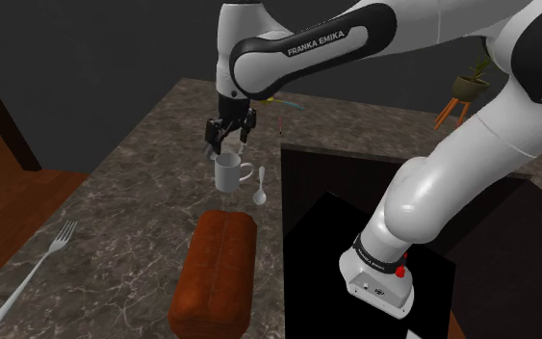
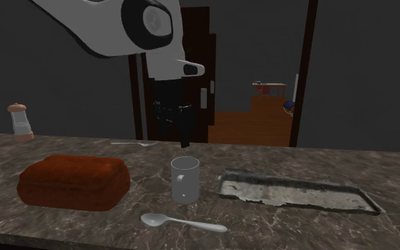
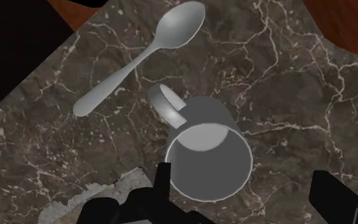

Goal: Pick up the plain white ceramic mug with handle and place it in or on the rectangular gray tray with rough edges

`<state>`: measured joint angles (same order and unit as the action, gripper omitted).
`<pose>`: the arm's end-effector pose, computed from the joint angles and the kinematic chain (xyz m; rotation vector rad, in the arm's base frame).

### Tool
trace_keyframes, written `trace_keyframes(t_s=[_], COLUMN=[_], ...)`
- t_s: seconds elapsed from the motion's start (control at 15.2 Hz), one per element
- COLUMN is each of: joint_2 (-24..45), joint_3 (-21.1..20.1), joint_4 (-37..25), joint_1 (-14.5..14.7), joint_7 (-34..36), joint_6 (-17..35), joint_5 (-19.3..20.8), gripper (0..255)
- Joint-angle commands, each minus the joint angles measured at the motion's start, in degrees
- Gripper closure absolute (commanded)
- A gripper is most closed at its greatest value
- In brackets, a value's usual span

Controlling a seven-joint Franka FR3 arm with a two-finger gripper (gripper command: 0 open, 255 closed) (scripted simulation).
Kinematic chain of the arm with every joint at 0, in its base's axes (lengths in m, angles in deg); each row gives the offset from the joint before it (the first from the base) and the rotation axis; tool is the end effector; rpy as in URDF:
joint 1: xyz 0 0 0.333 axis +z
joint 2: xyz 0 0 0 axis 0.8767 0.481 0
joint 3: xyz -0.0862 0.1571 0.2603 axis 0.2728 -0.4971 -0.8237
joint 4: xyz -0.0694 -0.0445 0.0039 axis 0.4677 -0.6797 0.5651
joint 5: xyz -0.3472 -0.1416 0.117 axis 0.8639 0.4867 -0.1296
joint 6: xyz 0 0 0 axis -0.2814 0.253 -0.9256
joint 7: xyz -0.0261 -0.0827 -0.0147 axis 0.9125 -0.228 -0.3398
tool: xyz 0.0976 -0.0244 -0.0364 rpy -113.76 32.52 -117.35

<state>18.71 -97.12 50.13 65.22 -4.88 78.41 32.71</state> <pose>0.4467 0.1308 0.4447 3.1234 -0.1374 0.1046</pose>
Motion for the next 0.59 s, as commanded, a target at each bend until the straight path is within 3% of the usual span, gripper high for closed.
trace_keyframes(t_s=[0.0, 0.53], joint_2=[3.7, 9.6], joint_3=[-0.7, -1.7], joint_4=[-0.9, 0.2], joint_1=[0.1, 0.3], joint_7=[0.8, 2.5], joint_6=[2.7, 9.4], joint_5=[0.3, 1.5], gripper=[0, 0])
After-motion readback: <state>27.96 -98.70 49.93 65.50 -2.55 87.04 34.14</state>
